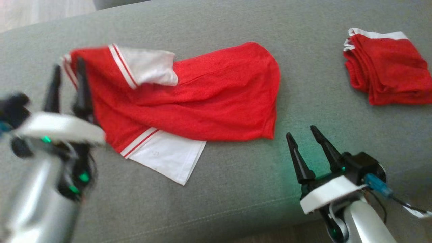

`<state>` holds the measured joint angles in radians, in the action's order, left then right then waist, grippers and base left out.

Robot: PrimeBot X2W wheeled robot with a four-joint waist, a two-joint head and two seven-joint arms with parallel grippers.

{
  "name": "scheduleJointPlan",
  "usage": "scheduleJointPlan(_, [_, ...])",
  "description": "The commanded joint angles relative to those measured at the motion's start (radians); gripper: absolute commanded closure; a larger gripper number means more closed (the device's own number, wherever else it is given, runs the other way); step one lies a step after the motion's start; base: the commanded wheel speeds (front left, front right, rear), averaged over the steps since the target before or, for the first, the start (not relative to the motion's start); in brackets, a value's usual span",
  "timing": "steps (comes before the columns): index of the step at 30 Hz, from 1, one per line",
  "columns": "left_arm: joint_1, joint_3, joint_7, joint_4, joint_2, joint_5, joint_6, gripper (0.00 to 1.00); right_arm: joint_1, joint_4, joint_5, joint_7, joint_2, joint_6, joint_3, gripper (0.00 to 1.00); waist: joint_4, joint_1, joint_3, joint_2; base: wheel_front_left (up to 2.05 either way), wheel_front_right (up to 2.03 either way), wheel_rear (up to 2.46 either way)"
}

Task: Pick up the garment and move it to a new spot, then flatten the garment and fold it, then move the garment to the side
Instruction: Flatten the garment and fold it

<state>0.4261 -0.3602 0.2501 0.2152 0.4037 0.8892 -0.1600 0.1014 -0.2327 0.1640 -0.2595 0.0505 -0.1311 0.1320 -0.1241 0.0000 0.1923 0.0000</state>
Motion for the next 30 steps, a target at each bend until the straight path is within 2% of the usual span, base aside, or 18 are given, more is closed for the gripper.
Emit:
scheduleJointPlan(1, [-0.027, 0.058, 0.011, -0.064, -0.001, -0.062, -0.005, 0.0, 0.049, 0.009, 0.015, -0.002, 0.0, 0.0, 0.033, 0.0, 0.012, 0.0, 0.002, 0.0, 0.0, 0.0, 0.0])
scheduleJointPlan(3, [-0.081, 0.069, 0.011, -0.113, -0.036, -0.162, 0.002, 0.0, 0.076, -0.026, 0.036, -0.002, 0.0, 0.0, 0.043, 0.0, 0.028, 0.0, 0.002, 0.0, 0.0, 0.0, 0.0])
scheduleJointPlan(7, [-0.17, 0.102, 0.011, -0.167, -0.131, -0.279, 0.022, 0.0, 0.132, -0.13, 0.053, -0.002, 0.0, 0.0, 0.037, 0.0, 0.065, 0.0, -0.007, 0.0, 0.0, 0.0, 0.0])
scheduleJointPlan(15, [-0.292, 0.099, 0.012, -0.189, -0.275, -0.425, 0.078, 0.0, 0.265, -0.306, 0.097, -0.002, 0.0, 0.0, -0.02, 0.0, 0.131, 0.0, -0.002, 0.0, 0.0, 0.0, 0.0])
scheduleJointPlan(22, [-0.308, 0.065, 0.012, -0.167, -0.335, -0.483, 0.131, 0.0, 0.475, -0.581, 0.174, -0.002, 0.0, 0.0, -0.138, 0.0, 0.202, 0.0, 0.011, 0.0, 0.0, 0.0, 0.0])
scheduleJointPlan(28, [-0.304, 0.058, 0.012, -0.163, -0.35, -0.494, 0.143, 0.0, 0.605, -0.774, 0.181, 0.004, 0.0, 0.0, -0.181, 0.0, 0.254, 0.0, 0.028, 0.0, 0.0, 0.0, 0.0])
scheduleJointPlan(29, [-0.303, 0.058, 0.012, -0.163, -0.351, -0.494, 0.143, 0.0, 0.621, -0.808, 0.179, 0.012, 0.0, 0.0, -0.191, 0.24, 0.261, 0.0, 0.03, 0.0, 0.0, 0.0, 0.0])
scheduleJointPlan(30, [-0.303, 0.058, 0.012, -0.164, -0.352, -0.493, 0.143, 0.0, 0.635, -0.838, 0.179, 0.021, 0.0, 0.0, -0.198, 0.87, 0.268, 0.0, 0.033, 0.0, 0.0, 0.0, 0.0])
